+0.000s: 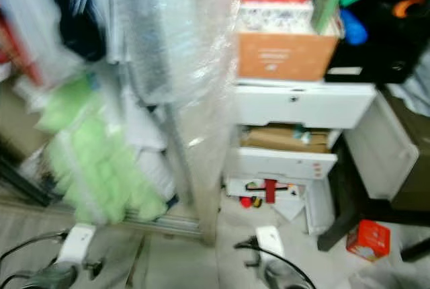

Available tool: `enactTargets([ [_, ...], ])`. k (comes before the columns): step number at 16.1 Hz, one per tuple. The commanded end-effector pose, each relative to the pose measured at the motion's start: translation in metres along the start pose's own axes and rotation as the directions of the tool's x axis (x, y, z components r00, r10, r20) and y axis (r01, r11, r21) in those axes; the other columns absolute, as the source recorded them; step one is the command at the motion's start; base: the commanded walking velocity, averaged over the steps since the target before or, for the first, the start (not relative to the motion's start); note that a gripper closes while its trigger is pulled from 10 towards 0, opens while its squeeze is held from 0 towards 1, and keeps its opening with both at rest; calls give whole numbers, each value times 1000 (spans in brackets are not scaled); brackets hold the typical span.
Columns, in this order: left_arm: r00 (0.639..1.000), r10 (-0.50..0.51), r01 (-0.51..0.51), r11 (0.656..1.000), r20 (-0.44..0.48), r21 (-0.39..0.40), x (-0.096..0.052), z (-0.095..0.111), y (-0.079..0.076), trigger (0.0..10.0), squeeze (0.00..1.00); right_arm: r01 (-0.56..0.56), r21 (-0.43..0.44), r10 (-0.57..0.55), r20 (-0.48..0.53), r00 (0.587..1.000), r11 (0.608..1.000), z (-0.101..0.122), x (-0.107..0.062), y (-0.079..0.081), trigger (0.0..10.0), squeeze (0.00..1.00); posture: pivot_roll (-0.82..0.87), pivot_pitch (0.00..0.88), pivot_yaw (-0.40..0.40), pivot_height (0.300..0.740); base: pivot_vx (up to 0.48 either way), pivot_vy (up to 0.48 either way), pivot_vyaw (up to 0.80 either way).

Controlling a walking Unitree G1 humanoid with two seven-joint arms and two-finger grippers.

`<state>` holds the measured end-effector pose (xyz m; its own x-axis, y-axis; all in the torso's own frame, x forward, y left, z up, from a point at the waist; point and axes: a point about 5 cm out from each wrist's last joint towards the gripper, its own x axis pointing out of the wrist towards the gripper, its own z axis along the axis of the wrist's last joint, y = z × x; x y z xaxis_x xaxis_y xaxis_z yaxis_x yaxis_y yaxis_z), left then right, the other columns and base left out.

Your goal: Clean up the room

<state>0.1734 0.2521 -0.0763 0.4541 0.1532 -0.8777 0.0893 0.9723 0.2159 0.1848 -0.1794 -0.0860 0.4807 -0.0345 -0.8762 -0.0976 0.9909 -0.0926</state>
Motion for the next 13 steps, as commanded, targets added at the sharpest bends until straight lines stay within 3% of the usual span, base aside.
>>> enactTargets([
  [1, 1000, -10, 9, 1000, 22, 18, 1, 10, -7, 10000, 0, 20, -9, -20, -22, 1000, 1000, -6, -1, -9, 10000, 0, 23, 0, 73, 740, 0, 0, 0],
  [8, 999, -40, 39, 999, 35, 38, 3, 20, -24, 10000, 0, 16, -28, -17, -28, 999, 999, -6, -1, -10, 10000, 0, 22, 0, 70, 740, 0, 0, 0],
  [13, 999, -39, 37, 999, 36, 37, 3, 19, -22, 10000, 0, 12, -38, -13, -29, 999, 999, -6, -1, -11, 10000, 0, 22, 0, 69, 740, 0, -421, 0],
])
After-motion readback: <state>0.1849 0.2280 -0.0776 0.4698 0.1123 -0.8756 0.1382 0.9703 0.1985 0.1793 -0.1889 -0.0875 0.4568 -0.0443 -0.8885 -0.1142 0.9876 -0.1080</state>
